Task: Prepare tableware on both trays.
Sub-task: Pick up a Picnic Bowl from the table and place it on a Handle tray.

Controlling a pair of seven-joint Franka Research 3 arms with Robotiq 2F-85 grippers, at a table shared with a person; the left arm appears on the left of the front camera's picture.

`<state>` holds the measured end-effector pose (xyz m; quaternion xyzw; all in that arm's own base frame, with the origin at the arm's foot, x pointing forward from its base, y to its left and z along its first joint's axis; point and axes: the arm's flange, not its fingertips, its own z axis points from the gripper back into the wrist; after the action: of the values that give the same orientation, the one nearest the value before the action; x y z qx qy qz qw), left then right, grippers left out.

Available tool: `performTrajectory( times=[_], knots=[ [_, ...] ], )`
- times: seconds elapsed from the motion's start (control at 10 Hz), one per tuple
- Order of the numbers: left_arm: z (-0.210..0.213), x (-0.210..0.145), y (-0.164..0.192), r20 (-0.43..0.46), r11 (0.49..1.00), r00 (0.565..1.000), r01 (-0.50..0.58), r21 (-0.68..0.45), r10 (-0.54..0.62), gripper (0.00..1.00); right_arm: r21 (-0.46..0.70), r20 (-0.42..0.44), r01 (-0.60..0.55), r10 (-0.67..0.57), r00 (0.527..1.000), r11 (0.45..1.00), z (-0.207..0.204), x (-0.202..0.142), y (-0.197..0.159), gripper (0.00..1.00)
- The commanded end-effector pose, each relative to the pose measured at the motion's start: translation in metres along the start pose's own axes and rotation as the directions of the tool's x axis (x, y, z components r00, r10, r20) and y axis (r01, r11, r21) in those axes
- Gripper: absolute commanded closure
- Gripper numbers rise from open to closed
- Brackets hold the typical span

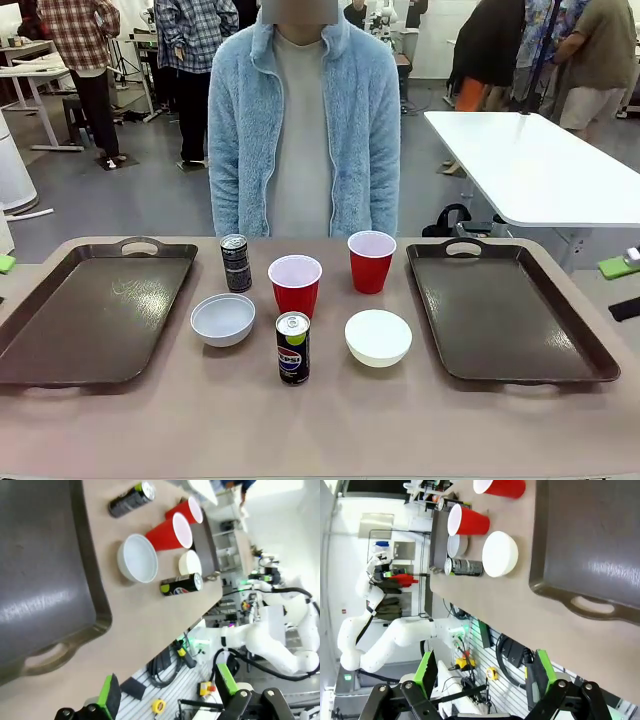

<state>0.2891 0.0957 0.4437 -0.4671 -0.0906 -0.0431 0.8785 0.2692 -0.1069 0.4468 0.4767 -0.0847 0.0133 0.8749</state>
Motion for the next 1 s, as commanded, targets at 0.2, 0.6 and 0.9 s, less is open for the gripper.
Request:
performTrajectory(
  times=[0.2,0.6,0.9],
  knots=[
    [0.015,-0.027,-0.011,-0.027,0.998,0.999,0.039,0.052,-0.038,0.0,-0.002,0.025,0.009,-0.009,1.0,1.0,-0.04,-0.089,-0.023,0.0],
    [0.019,-0.02,-0.011,-0.02,0.999,1.0,0.025,0.047,-0.024,0.0,0.013,0.013,0.026,-0.026,1.0,1.0,0.02,-0.022,-0.017,0.0],
    [0.019,-0.02,-0.011,-0.02,0.999,1.0,0.025,0.047,-0.024,0.0,0.013,0.013,0.026,-0.026,1.0,1.0,0.02,-0.022,-0.017,0.0]
  ],
)
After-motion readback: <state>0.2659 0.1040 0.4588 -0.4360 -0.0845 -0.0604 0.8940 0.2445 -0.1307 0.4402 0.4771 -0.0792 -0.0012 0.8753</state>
